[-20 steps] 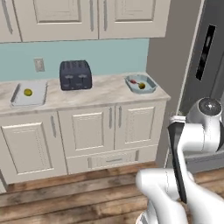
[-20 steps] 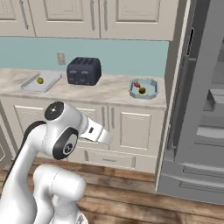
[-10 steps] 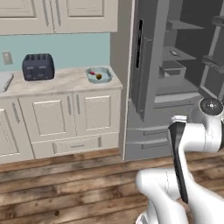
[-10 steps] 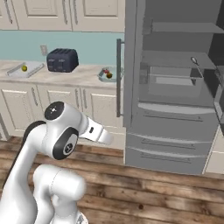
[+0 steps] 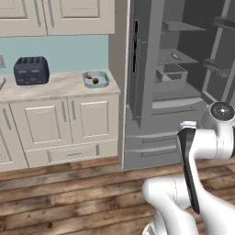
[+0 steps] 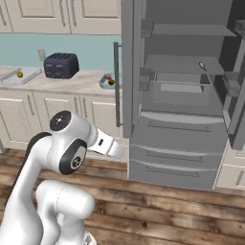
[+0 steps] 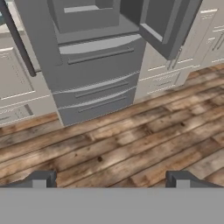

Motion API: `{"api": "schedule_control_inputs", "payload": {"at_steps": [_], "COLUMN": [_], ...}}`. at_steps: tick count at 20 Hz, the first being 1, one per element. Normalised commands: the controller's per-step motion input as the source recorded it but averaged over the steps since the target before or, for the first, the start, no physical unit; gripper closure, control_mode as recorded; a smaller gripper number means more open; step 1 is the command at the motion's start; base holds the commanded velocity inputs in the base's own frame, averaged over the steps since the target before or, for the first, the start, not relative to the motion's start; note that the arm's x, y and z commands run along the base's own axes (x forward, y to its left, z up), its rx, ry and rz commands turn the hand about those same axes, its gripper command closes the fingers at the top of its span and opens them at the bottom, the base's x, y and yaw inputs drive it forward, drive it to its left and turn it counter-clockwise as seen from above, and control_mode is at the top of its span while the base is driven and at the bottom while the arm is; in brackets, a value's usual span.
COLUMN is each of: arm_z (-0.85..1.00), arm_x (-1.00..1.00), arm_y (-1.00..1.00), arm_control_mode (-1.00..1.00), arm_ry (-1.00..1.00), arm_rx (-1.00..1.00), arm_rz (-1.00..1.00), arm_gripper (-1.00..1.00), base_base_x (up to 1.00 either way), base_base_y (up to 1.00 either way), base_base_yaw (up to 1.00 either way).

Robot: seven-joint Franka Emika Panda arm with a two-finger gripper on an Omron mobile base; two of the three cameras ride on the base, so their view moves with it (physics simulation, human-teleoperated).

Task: Place one lemon and one fish in each tupperware on the nearby counter, to pack two identical lunches.

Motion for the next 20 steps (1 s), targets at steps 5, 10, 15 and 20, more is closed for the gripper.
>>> {"api": "schedule_control_inputs", "payload": {"at_steps": [5, 10, 15, 20], "arm_z": [0.0, 0.0, 0.0, 0.0], "arm_x": [0.0, 0.0, 0.0, 0.0], "arm_y": [0.0, 0.0, 0.0, 0.0], "arm_control_mode": [1.0, 1.0, 1.0, 1.0], "arm_ry": [0.0, 0.0, 0.0, 0.0], "arm_rx": [0.0, 0.0, 0.0, 0.0], "arm_rz": [0.0, 0.0, 0.0, 0.0], "arm_gripper": [-1.0, -1.0, -1.0, -1.0], "base_base_x": [0.33, 0.93, 1.0, 1.0], "base_base_y": [-0.96, -1.0, -0.79, -0.28], "base_base_yaw": [0.13, 0.03, -0.1, -0.13]}}
